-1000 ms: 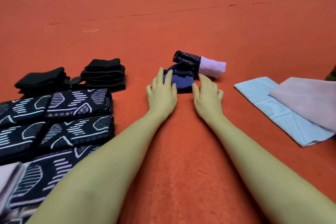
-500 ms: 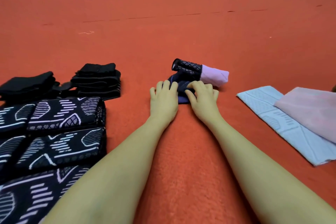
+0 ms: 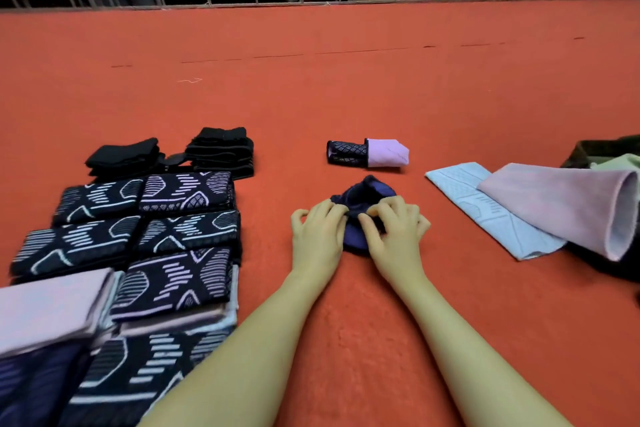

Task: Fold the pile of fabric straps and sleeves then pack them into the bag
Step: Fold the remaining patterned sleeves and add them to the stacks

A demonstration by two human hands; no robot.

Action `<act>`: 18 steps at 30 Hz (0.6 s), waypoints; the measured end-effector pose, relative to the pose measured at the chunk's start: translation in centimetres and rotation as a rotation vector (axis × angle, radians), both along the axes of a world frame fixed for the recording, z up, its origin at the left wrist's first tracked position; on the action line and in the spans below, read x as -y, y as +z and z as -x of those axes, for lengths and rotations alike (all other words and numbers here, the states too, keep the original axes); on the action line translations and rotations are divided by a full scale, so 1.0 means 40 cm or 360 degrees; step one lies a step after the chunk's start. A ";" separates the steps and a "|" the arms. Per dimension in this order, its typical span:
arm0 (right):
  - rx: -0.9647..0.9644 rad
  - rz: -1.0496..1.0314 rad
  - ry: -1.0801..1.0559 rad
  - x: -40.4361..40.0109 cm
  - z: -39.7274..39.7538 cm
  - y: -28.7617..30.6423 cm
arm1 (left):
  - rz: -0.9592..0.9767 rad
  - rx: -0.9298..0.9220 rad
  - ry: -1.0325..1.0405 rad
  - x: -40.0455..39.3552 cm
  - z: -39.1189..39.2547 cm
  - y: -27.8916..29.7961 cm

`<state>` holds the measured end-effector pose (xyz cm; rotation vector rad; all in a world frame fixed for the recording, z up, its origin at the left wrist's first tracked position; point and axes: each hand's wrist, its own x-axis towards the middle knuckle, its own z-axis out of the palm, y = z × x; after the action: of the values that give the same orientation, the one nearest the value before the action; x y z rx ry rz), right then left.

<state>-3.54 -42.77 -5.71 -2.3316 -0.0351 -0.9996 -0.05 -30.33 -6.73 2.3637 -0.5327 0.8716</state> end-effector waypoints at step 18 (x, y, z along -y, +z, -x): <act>-0.0684 0.0116 -0.0001 0.061 0.120 0.040 | 0.0184 -0.0177 -0.0033 -0.017 0.218 0.015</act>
<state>-8.34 -45.23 -4.12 -2.5647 0.1008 -0.4865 -8.77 -29.66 -6.11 2.2820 -0.4488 0.7365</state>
